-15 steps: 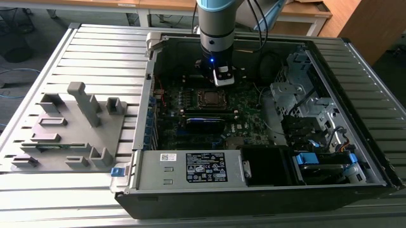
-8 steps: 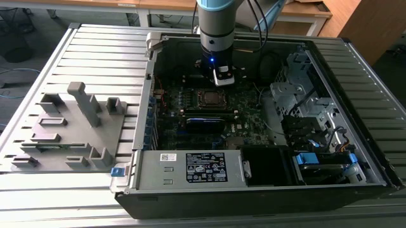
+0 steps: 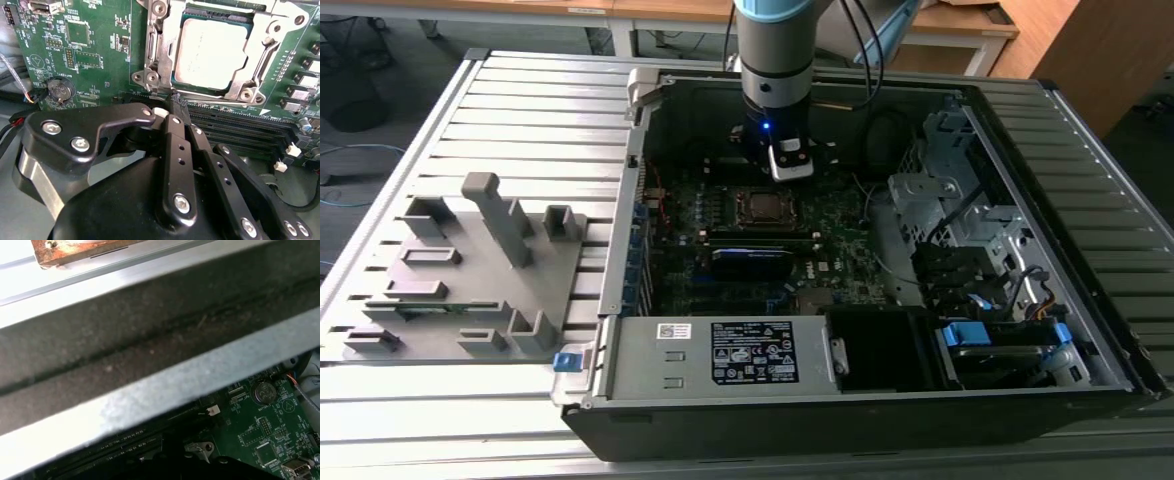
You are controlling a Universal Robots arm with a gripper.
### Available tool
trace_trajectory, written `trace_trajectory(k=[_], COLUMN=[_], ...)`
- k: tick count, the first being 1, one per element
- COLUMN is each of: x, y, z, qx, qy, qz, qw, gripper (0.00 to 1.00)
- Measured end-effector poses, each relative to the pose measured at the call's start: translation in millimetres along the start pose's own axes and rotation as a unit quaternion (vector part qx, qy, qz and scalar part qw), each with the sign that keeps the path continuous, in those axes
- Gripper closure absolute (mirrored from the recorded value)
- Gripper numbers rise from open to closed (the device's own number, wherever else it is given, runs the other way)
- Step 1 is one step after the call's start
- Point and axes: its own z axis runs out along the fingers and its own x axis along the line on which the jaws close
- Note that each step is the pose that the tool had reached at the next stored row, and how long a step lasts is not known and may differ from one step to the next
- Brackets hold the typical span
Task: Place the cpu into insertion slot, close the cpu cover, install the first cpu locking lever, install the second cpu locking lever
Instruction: 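Install the first cpu locking lever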
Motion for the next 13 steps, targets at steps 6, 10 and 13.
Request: trace_trajectory(k=[6, 10, 13], x=[-0.2, -0.3, 0.1], y=[0.5, 0.9, 1.5], z=[-2.2, -4.2, -4.3], qx=[0.0002, 0.0, -0.0004], qy=[-0.0001, -0.0001, 0.0001], qz=[0.0, 0.0, 0.0], qw=[1.0, 1.0, 1.0], gripper=[0.89, 0.89, 0.89])
